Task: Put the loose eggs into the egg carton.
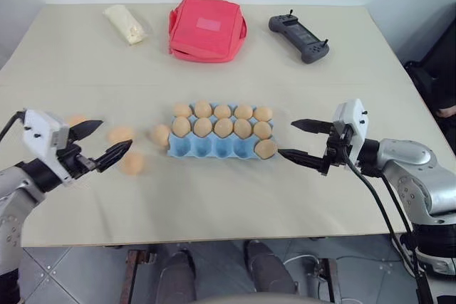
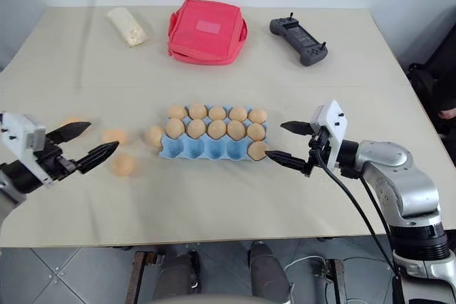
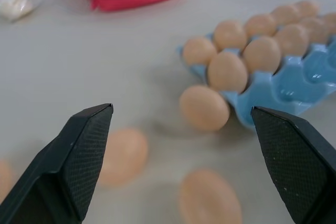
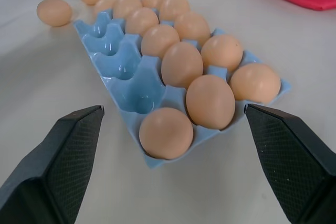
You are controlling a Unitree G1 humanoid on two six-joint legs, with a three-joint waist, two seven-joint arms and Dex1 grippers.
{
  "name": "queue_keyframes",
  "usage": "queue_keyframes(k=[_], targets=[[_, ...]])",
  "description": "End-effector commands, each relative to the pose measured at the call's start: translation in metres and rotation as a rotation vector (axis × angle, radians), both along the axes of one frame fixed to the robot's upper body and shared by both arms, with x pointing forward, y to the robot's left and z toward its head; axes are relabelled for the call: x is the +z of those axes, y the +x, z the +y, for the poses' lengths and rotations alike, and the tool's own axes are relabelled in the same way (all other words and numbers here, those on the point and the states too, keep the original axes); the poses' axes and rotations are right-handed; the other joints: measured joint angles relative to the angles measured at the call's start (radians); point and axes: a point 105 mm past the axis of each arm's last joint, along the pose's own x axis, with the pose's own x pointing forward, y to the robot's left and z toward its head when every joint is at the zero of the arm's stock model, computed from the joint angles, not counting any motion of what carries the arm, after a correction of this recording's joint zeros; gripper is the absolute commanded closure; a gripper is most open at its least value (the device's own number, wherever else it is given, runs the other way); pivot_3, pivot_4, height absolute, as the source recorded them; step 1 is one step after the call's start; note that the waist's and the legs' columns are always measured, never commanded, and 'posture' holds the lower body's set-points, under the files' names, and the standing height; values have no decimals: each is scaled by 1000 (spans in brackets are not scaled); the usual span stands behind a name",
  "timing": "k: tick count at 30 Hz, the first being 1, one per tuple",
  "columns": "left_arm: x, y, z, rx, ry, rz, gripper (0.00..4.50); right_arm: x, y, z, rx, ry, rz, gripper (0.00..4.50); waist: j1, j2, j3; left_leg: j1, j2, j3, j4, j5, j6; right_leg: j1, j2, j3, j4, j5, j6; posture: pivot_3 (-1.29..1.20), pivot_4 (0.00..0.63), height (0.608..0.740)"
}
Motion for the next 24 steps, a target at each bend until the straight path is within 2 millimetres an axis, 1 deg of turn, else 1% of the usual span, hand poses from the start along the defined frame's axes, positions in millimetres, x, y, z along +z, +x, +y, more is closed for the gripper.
queue_keyframes(k=[1,5,7,11,18,21,24], targets=[[3,-20,5,49,40,17,17,9,-1,6,59,10,-27,0,-5,0,0,0,0,0,0,0,0,0,0,0,0,0,0,0,150,740],[-6,-39,15,124,41,61,17,11,1,11,94,15,-25,0,-10,-1,1,0,0,0,0,0,0,0,0,-1,0,-1,-1,0,150,740],[-9,-43,12,133,31,78,17,11,4,13,103,13,-22,0,-14,-1,1,0,0,0,0,0,0,0,0,-1,0,-2,-4,0,150,740],[-18,-46,-1,130,38,109,17,8,10,17,129,-3,-19,0,-15,-4,1,0,0,-1,2,0,0,1,-1,-1,0,-4,-9,0,150,740],[-25,-34,-7,172,54,109,17,7,13,17,147,-20,-16,0,-16,-4,1,0,-1,-1,3,0,0,2,-1,-1,0,-4,-10,0,150,740],[-33,-24,-10,178,54,119,17,8,12,17,150,-23,-16,0,-16,-4,1,0,-1,-1,3,0,0,2,-1,0,0,-3,-8,0,150,740],[-37,-16,-14,169,50,119,17,9,10,15,151,-25,-15,0,-16,-4,1,0,-1,-1,3,0,0,2,-1,-1,0,-2,-6,0,150,740]])
